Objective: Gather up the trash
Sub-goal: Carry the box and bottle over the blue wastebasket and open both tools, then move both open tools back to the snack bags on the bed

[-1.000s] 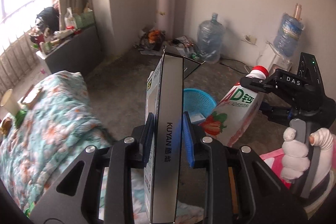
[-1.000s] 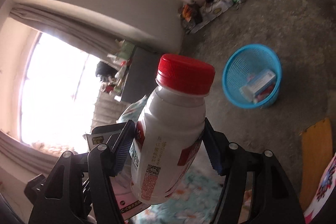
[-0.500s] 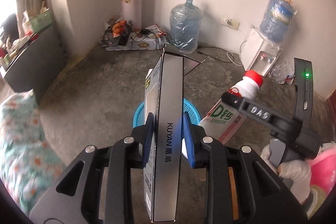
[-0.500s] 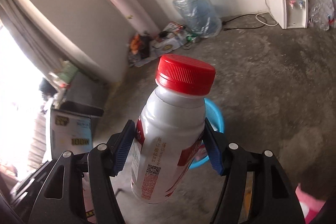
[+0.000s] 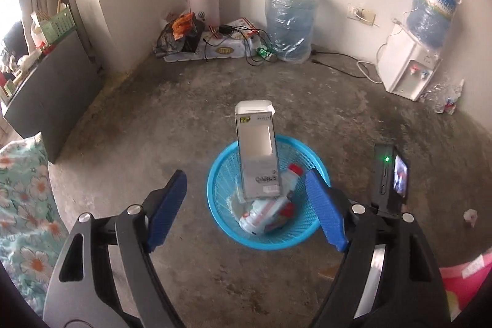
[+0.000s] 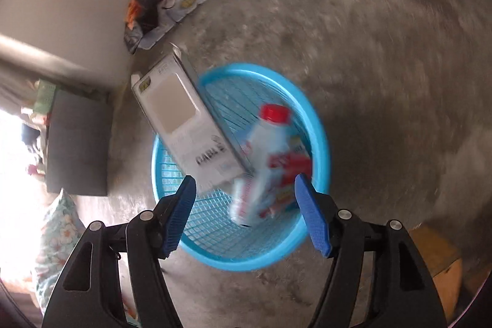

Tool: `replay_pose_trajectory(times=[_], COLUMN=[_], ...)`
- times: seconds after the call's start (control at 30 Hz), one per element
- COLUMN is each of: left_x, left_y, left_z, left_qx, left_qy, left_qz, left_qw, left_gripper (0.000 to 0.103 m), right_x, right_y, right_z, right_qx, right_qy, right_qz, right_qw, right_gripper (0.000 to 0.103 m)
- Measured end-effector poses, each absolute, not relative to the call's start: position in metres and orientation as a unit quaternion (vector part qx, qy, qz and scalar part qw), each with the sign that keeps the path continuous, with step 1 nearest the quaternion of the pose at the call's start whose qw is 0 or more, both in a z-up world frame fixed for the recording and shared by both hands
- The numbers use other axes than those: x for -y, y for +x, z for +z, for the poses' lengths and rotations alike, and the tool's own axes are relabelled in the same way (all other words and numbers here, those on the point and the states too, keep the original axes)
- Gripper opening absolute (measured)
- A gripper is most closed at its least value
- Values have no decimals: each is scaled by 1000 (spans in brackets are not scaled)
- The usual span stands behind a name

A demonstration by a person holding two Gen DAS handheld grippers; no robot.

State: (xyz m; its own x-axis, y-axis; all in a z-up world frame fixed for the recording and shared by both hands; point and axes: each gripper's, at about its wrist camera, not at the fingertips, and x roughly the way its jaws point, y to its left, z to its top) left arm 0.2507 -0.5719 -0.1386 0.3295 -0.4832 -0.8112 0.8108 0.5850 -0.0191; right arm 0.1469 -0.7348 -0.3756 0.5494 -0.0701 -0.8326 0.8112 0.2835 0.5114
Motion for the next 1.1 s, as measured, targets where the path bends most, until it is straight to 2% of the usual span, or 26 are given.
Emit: replay_pose_trajectory(times=[0.3, 0.43, 0.57, 0.63, 0.7, 0.83, 1.0, 1.1], left_x=[535, 511, 471, 444, 415, 342, 218, 137], left_y=[237, 223, 203, 192, 180, 155, 134, 120], left_z=[-99, -63, -14, 10, 32, 67, 87, 85], left_qx=[-399, -385, -353, -336, -318, -304, -309, -307], left_qy=[172, 158, 141, 132, 127, 129, 62, 23], left_qz=[-426, -433, -446, -453, -456, -453, -413, -347], left_qw=[794, 799, 810, 815, 821, 828, 855, 886], left_gripper=[75, 75, 75, 78, 83, 85, 86, 86], right_x=[726, 713, 677, 651, 616, 550, 465, 423], right_y=[92, 72, 58, 53, 50, 50, 61, 65], right_z=[-358, -338, -295, -268, -234, -180, -128, -106], right_qx=[-287, -245, -215, -209, -209, -210, -214, -213], right_qy=[556, 572, 565, 542, 500, 405, 281, 222], right_qz=[-314, -315, -306, -300, -294, -267, -200, -154], right_qw=[714, 717, 736, 756, 787, 849, 914, 939], right_gripper=[65, 65, 65, 66, 72, 85, 96, 97])
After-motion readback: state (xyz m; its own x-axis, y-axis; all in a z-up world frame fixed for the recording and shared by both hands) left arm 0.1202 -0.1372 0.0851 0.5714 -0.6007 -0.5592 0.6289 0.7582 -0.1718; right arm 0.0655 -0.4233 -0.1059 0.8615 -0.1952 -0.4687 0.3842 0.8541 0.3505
